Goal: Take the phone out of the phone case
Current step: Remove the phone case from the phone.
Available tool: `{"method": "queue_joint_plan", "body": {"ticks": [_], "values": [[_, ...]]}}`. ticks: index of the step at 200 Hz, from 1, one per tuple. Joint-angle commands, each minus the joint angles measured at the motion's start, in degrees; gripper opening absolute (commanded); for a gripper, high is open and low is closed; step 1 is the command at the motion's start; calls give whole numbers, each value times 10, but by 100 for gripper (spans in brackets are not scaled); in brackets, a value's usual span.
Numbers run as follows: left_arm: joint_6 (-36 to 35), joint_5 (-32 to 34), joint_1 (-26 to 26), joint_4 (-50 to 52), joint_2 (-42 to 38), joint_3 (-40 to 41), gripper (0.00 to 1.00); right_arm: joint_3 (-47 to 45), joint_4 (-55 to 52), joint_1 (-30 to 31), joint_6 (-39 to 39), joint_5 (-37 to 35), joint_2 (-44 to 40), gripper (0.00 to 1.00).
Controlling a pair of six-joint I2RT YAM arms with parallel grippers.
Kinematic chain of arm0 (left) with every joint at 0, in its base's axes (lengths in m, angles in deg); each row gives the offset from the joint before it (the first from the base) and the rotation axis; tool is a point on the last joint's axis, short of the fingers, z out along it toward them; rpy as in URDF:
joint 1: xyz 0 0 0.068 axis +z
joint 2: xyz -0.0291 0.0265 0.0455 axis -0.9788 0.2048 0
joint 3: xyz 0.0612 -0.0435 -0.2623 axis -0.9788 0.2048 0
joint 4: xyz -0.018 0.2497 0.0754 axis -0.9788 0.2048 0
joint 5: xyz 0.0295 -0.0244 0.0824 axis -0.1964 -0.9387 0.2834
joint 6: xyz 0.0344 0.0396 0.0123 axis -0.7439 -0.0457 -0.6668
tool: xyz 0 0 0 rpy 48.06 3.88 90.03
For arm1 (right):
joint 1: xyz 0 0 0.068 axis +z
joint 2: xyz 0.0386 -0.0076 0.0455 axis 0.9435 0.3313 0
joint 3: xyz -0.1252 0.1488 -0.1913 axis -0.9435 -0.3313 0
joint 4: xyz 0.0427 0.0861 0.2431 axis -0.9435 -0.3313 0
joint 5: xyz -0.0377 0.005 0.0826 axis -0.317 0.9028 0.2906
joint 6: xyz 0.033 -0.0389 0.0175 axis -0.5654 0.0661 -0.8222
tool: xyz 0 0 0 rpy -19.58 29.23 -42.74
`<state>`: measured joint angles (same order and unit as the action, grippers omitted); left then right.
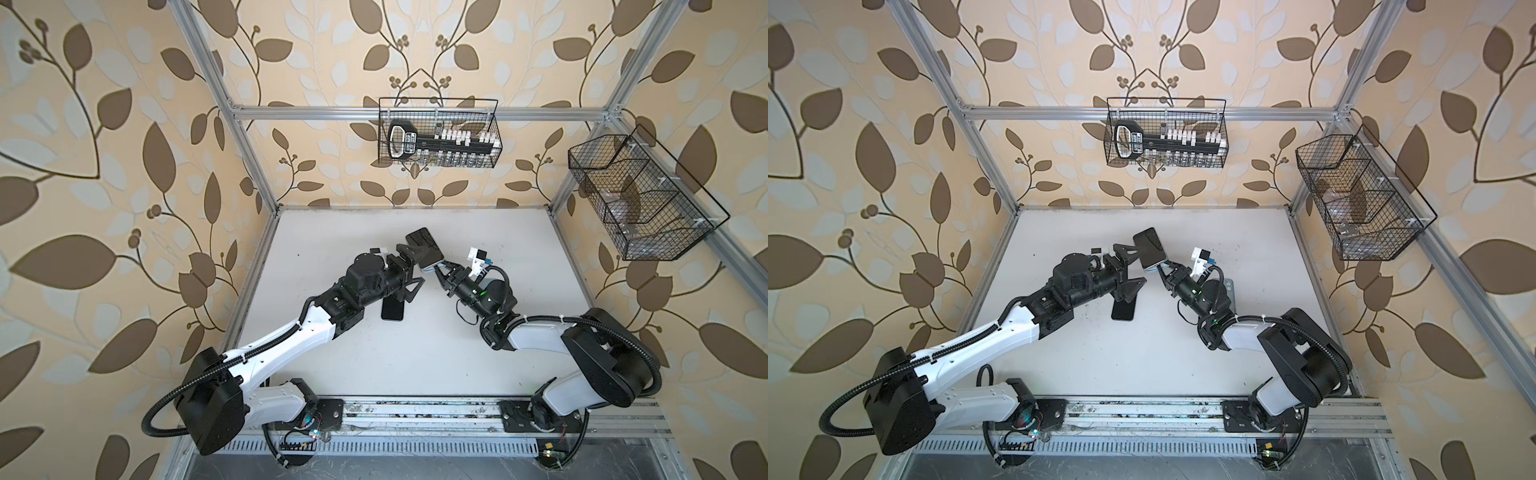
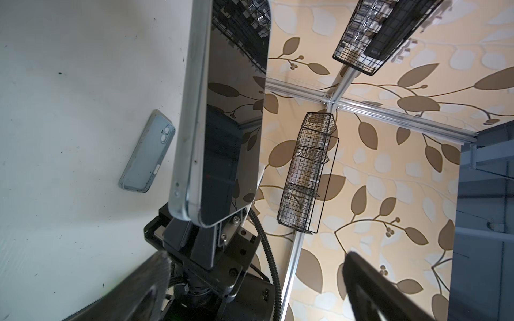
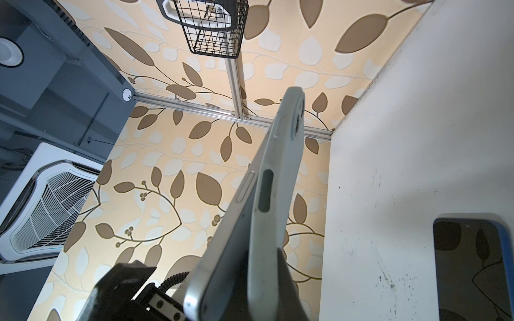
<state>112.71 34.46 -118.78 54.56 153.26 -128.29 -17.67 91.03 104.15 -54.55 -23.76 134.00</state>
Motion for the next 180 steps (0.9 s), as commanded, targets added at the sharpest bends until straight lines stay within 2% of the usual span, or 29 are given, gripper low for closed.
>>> {"method": "queue_joint_plan", "body": {"ticks": [1, 117, 180], "values": [[7, 8, -5, -38, 5, -7, 99, 18, 58, 5, 1, -9, -9, 0], [32, -8, -5, -108, 54, -28, 99, 18, 68, 9, 2, -6, 3, 0], [16, -1, -5, -87, 43, -41, 99, 15, 70, 11, 14, -10, 9, 0]]}}
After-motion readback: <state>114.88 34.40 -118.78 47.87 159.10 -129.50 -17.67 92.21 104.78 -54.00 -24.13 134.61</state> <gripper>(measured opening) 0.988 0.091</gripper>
